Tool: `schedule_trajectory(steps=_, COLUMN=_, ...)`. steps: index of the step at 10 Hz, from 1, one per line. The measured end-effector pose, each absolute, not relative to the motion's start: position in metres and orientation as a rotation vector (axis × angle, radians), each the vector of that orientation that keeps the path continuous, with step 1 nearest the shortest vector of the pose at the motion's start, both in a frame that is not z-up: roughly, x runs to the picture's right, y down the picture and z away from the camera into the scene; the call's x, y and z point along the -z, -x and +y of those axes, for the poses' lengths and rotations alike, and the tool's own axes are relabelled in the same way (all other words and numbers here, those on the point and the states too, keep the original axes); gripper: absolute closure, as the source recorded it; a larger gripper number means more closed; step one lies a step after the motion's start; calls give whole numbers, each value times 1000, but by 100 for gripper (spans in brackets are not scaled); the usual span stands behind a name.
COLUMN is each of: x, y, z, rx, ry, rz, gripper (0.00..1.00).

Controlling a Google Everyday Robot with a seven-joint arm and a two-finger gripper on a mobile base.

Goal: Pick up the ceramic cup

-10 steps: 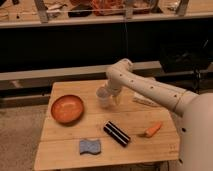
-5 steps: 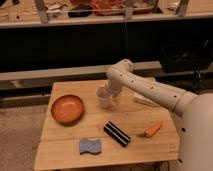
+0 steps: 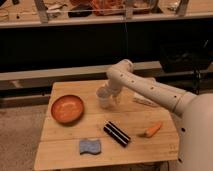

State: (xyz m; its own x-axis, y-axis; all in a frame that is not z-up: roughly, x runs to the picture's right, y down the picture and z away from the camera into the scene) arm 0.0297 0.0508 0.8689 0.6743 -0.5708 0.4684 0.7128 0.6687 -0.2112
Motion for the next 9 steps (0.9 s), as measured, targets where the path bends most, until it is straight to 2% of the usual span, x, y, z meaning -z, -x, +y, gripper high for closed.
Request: schedule_trajectory(steps=9, x=-872, y=-29, z=51, rx=748, ry=392, rz=-388, gripper=20)
